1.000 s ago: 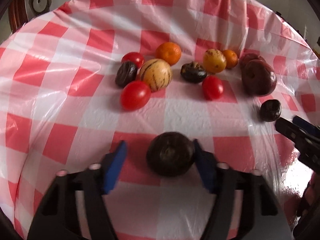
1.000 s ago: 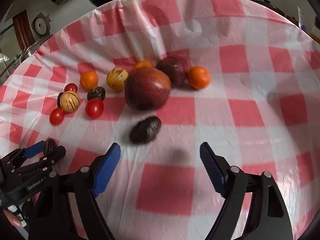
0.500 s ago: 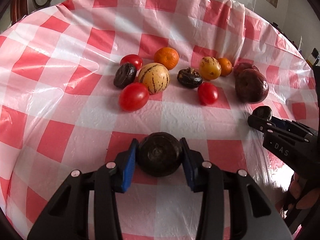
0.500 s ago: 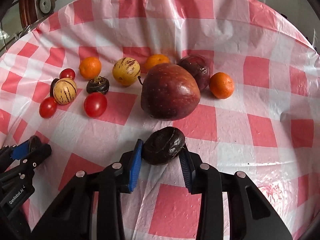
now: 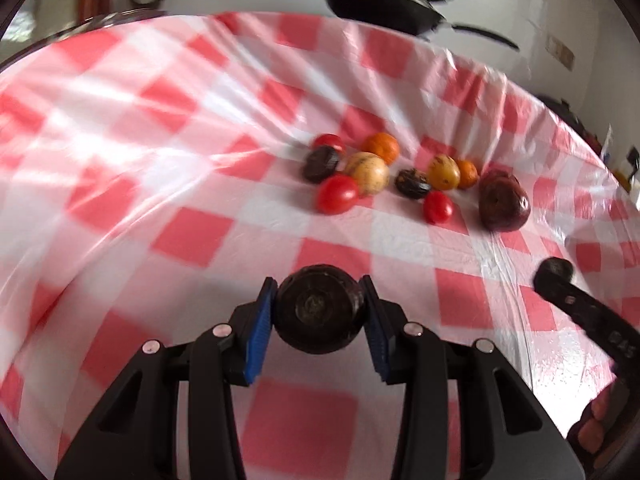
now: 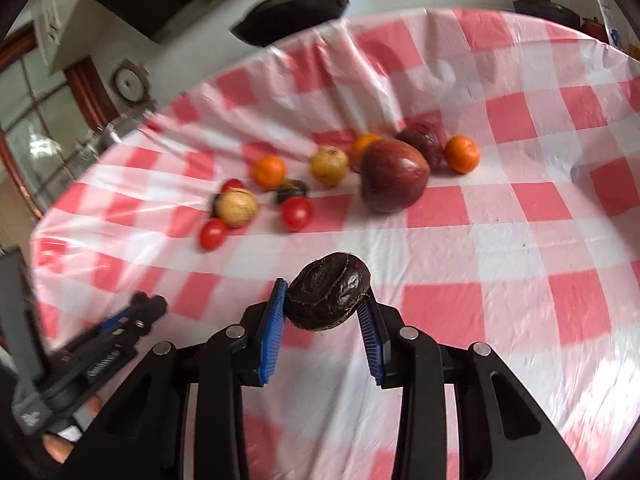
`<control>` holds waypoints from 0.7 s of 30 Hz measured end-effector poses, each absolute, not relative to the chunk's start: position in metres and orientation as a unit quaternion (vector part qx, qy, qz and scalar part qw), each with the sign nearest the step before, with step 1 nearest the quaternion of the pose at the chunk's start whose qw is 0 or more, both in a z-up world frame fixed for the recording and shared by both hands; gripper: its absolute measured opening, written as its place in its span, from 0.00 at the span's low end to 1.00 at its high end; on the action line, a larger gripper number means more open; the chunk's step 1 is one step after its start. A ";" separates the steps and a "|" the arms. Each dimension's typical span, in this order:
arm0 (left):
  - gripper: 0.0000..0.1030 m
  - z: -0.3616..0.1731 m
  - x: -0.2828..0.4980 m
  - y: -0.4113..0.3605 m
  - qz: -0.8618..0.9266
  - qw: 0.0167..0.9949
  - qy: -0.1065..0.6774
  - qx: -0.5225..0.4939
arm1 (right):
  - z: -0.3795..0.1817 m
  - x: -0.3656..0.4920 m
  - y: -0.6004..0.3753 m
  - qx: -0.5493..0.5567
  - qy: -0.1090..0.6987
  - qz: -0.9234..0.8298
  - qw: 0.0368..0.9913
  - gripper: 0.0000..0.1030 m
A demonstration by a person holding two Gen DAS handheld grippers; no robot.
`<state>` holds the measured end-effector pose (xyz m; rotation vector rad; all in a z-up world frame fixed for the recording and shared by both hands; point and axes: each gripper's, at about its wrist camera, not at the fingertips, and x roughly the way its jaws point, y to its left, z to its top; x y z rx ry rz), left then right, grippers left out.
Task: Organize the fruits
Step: 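Carry both held dark fruits off the table toward the white box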
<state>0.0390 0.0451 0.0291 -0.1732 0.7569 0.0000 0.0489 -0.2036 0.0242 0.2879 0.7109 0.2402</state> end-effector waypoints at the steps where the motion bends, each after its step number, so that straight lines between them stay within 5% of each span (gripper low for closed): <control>1: 0.41 0.030 0.030 0.051 0.005 0.927 0.363 -0.096 | 0.026 0.039 -0.204 0.146 0.342 0.123 0.920 0.34; 21: 0.41 0.047 -0.120 0.119 0.070 0.936 0.336 -0.077 | 0.027 -0.077 -0.119 0.041 0.353 0.227 0.907 0.34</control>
